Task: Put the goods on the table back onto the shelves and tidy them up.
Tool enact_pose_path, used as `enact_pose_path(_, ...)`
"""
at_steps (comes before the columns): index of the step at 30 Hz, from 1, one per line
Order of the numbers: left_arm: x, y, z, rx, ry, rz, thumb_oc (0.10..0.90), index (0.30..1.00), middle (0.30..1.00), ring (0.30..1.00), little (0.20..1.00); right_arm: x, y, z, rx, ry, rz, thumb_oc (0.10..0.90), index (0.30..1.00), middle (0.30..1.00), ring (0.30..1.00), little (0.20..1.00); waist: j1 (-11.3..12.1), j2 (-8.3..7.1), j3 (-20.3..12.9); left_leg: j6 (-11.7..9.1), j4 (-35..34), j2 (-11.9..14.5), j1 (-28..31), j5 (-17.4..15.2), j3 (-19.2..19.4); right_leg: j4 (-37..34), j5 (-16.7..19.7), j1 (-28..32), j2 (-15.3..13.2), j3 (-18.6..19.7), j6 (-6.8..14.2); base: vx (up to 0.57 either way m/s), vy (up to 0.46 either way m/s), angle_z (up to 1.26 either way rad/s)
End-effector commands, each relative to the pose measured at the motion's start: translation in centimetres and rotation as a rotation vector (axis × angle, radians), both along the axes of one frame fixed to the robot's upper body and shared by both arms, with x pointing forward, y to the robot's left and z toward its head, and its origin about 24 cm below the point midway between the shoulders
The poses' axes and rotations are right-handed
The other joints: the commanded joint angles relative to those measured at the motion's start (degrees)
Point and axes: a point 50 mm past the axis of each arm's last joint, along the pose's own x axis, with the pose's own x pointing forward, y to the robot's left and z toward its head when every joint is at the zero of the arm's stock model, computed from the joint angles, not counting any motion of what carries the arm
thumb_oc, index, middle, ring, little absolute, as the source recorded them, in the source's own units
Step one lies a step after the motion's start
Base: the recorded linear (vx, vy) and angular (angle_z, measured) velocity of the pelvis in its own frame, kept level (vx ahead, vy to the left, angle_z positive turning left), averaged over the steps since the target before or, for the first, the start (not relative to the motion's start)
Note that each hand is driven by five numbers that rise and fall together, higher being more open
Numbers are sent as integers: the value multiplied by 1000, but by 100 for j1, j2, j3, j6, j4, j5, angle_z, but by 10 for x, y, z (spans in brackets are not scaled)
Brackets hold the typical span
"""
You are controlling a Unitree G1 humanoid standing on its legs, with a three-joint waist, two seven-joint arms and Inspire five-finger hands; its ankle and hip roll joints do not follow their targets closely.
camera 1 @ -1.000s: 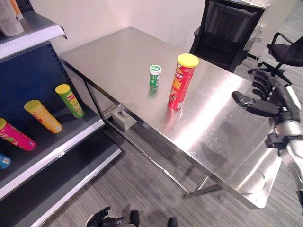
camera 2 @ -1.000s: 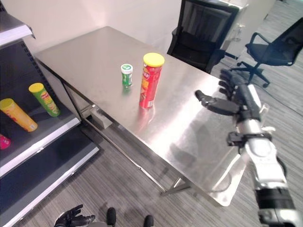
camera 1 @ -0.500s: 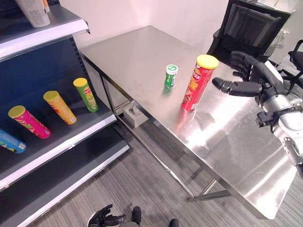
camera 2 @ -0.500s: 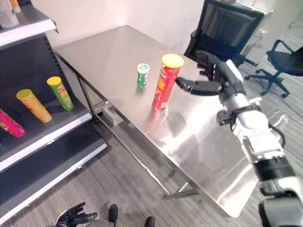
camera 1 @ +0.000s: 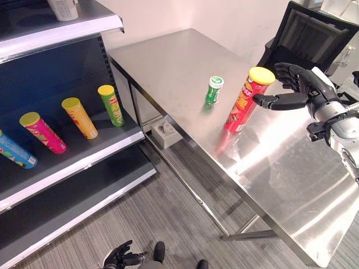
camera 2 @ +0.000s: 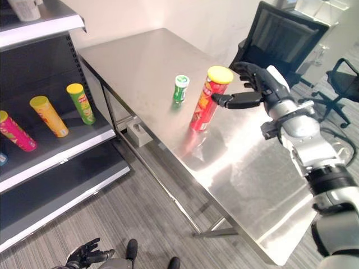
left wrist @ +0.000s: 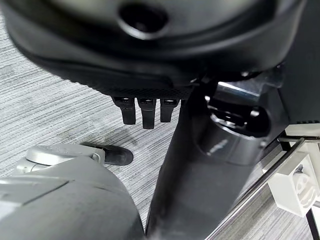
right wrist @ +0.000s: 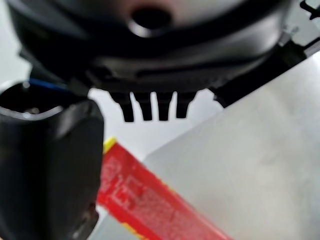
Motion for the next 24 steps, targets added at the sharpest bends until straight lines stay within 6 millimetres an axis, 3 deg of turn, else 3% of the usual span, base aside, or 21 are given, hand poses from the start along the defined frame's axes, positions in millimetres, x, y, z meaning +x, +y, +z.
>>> enact_pose_path(1, 11, 13, 7, 59, -38, -52, 800, 900, 900, 900, 900, -4, 6, 76, -57, -222, 23, 800, 900, 900, 900, 900, 209, -283, -320, -558, 55, 501, 105, -487, 241, 32, 34, 169, -710, -121, 680, 0, 0, 0)
enact_pose_path(24, 11, 17, 8, 68, -36, -26, 800, 900, 900, 900, 900, 19, 13, 81, -53, -175, -43, 800, 900, 900, 900, 900, 346, -347, -277, -540, 55, 476, 93, -511, 170, 32, 24, 164, -706, -151, 682, 1, 0, 0)
